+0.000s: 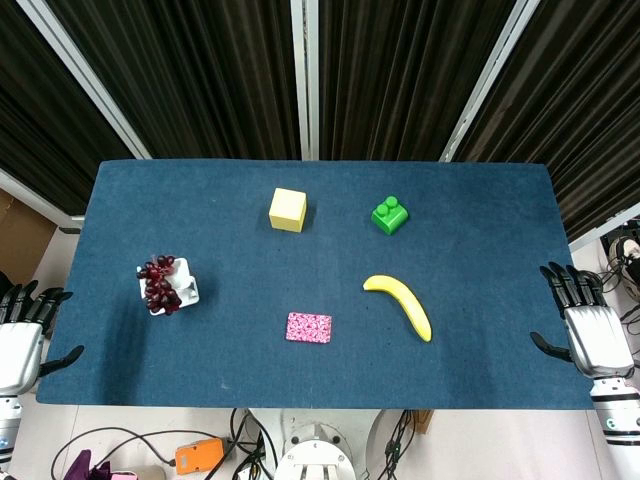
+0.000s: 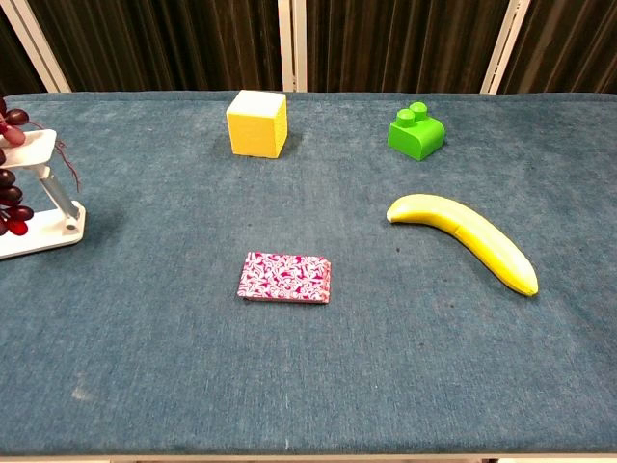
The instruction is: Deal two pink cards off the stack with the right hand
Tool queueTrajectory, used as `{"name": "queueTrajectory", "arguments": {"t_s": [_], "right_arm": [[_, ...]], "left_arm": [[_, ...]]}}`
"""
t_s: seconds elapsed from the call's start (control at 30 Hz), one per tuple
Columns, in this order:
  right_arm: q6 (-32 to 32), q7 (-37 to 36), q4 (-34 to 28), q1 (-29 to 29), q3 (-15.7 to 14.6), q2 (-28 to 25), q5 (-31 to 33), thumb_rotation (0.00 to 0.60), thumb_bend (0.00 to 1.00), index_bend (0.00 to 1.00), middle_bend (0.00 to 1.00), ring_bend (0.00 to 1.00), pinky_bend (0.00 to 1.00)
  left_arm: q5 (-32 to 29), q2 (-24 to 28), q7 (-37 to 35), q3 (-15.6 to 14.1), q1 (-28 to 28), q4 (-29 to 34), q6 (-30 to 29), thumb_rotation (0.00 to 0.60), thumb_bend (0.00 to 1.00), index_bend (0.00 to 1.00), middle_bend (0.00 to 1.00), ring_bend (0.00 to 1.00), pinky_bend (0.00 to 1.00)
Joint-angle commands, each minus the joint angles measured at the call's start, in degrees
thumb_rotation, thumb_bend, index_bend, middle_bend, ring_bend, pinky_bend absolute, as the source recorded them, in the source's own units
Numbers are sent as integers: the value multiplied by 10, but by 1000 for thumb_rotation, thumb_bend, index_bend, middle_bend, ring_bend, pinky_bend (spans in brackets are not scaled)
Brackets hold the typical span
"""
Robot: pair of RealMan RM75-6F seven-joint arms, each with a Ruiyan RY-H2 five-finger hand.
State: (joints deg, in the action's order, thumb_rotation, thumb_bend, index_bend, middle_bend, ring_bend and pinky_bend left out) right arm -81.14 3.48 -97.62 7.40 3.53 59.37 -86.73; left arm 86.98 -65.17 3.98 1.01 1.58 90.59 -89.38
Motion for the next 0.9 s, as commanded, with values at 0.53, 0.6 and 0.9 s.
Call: {"name": "queueTrajectory", "arguments": {"t_s": [0.53,0.6,0.9], "right_arm": [[119,134,-143,99,24,97,15,600,334,137,76,0,52],[154,174,-162,125,34,127,53,600,334,145,47,0,7],[213,352,-139,227,65,287,220,600,334,240,29,0,0]], "left_arm": [[14,-4,7,-1,5,-4,3,600,72,212,179,32,0],[15,-5,9,-1,4,-3,1,600,72,212,179,32,0],[12,-7,9,-5,2,-7,8,600,71,212,179,32,0]]}}
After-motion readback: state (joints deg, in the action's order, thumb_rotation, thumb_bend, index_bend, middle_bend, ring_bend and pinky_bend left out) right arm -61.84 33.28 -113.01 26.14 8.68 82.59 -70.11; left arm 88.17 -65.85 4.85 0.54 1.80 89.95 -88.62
